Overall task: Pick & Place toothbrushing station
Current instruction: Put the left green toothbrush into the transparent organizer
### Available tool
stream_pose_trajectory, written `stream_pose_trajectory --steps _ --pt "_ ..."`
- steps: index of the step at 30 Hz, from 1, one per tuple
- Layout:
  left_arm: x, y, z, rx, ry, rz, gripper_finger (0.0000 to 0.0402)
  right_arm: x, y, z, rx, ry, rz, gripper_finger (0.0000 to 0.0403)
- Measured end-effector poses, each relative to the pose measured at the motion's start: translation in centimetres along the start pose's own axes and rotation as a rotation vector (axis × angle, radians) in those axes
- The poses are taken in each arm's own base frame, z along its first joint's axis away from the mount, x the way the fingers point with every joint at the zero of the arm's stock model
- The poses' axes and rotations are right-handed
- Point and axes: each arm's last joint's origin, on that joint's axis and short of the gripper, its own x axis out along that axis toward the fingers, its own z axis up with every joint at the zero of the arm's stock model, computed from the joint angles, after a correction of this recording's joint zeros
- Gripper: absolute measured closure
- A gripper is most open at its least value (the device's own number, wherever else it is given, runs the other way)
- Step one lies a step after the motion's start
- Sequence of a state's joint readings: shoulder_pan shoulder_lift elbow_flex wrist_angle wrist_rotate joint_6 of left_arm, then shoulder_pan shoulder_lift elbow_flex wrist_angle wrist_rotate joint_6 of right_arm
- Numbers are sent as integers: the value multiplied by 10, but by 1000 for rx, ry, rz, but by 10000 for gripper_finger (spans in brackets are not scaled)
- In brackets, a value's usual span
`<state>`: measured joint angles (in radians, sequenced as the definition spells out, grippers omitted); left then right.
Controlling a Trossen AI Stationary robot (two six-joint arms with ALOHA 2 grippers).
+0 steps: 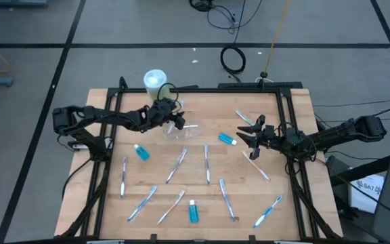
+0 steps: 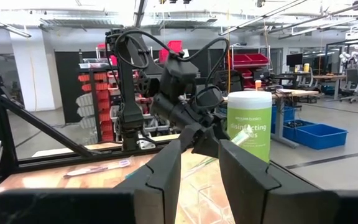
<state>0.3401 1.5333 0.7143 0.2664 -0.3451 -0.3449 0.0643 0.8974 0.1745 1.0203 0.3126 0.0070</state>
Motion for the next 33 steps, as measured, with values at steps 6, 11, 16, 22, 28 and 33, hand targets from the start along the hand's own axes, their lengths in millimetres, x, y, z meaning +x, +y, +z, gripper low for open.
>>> stream_pose_trajectory --steps 6,11,16,22,28,33 --pt "0 0 0 -16 8 -14 249 0 0 0 -3 0 0 303" --pt "0 -1 0 0 13 -31 316 0 0 0 -3 0 0 303" --pt "0 -1 0 -1 12 -31 360 0 0 0 -4 0 0 303" --pt "-2 -5 0 8 -7 -28 392 0 0 0 -4 0 0 303" --pt "-15 -17 4 26 -101 59 376 0 0 0 -4 0 0 303" --pt "-32 -32 3 54 -176 165 392 0 0 -1 -5 6 0 303"
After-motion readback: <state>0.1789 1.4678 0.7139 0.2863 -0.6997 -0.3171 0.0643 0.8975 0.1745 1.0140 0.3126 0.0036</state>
